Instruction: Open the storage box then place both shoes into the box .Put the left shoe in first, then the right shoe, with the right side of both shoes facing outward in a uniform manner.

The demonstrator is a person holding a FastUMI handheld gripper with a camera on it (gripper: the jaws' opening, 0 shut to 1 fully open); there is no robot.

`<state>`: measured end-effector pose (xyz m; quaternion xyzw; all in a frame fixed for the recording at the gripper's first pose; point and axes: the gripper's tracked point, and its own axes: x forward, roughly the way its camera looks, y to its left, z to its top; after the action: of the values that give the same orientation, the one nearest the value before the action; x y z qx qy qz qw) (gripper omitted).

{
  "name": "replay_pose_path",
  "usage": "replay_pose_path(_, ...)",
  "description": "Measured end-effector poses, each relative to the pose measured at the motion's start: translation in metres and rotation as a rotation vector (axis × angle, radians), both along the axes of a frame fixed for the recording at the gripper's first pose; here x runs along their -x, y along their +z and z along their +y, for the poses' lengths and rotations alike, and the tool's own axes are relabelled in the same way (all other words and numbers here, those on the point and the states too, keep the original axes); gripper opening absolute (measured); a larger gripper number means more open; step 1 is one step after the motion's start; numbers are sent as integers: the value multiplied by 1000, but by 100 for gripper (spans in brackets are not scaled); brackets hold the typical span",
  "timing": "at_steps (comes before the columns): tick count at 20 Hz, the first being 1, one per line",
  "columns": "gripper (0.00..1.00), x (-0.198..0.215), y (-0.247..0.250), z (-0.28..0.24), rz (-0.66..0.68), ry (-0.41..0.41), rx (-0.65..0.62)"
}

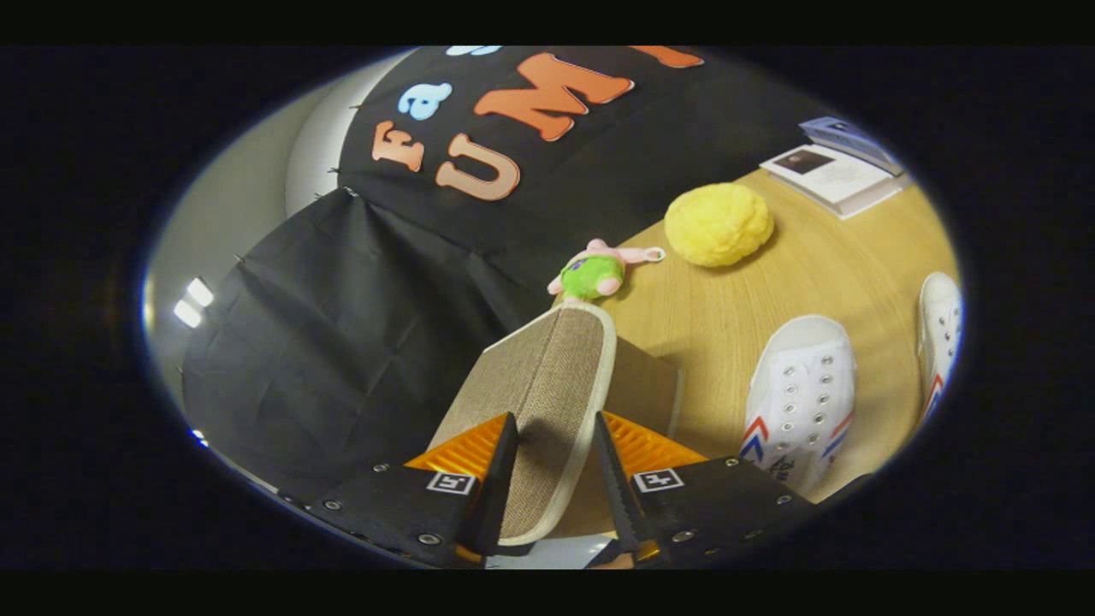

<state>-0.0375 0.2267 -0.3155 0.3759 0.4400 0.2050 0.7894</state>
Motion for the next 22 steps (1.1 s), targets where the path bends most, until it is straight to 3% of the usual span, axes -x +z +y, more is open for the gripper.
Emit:
replay_pose_path(2, 35, -2, 9, -1, -41, 11, 38)
replay_pose_path(4, 31, 7, 14, 11, -15, 63, -15)
replay_pose_path(7, 46, 21, -3, 22, 76, 100, -77)
replay_pose_path(8, 62, 25, -10, 24, 101, 93, -95)
replay_pose_path(10, 82, 28, -17, 30, 149, 85, -164)
replay_pose_path(12, 91, 29, -23, 37, 199, 68, -241)
replay_pose_path(14, 94, 26, -24, 38, 218, 51, -286)
replay_pose_path(17, 89, 21, -21, 36, 188, 35, -283)
replay_pose_path(18, 79, 22, -20, 36, 179, 41, -272)
replay_pose_path(20, 72, 24, -20, 36, 179, 50, -250)
replay_pose_path(22, 72, 25, -18, 32, 179, 41, -207)
